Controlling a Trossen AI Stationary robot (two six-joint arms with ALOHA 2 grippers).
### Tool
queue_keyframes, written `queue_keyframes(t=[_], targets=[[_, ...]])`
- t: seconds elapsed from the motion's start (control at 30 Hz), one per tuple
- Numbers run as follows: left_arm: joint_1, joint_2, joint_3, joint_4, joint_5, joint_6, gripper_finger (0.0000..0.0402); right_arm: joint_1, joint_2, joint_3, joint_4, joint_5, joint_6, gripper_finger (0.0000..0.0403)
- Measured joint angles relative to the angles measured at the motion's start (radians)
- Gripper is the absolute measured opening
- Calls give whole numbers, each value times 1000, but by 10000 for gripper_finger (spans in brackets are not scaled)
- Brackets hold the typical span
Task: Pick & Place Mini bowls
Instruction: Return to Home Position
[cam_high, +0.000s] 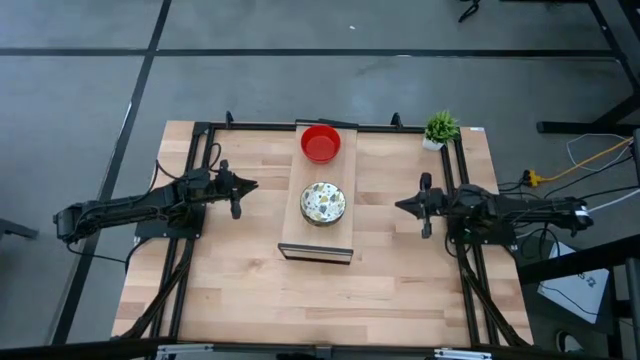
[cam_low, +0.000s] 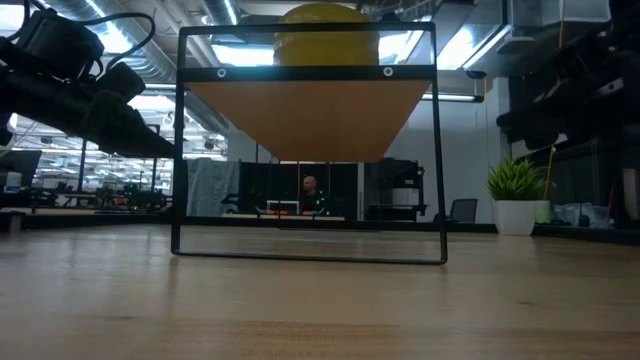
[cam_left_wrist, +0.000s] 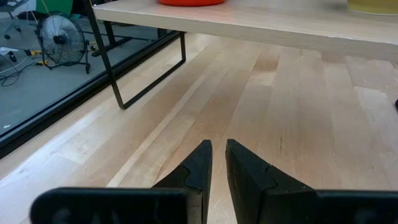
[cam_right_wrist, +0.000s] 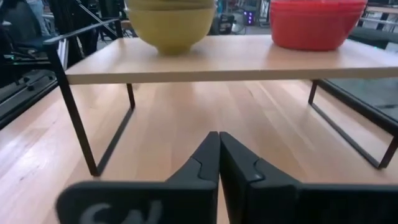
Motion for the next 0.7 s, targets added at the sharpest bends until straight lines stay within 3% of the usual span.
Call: queue_keyframes(t=[0.27, 0.7], targets=[[0, 0, 0, 0, 0, 0, 43, -5, 12, 0, 0, 0, 7, 35], [0, 0, 0, 0, 0, 0, 43, -5, 12, 0, 0, 0, 8, 39]])
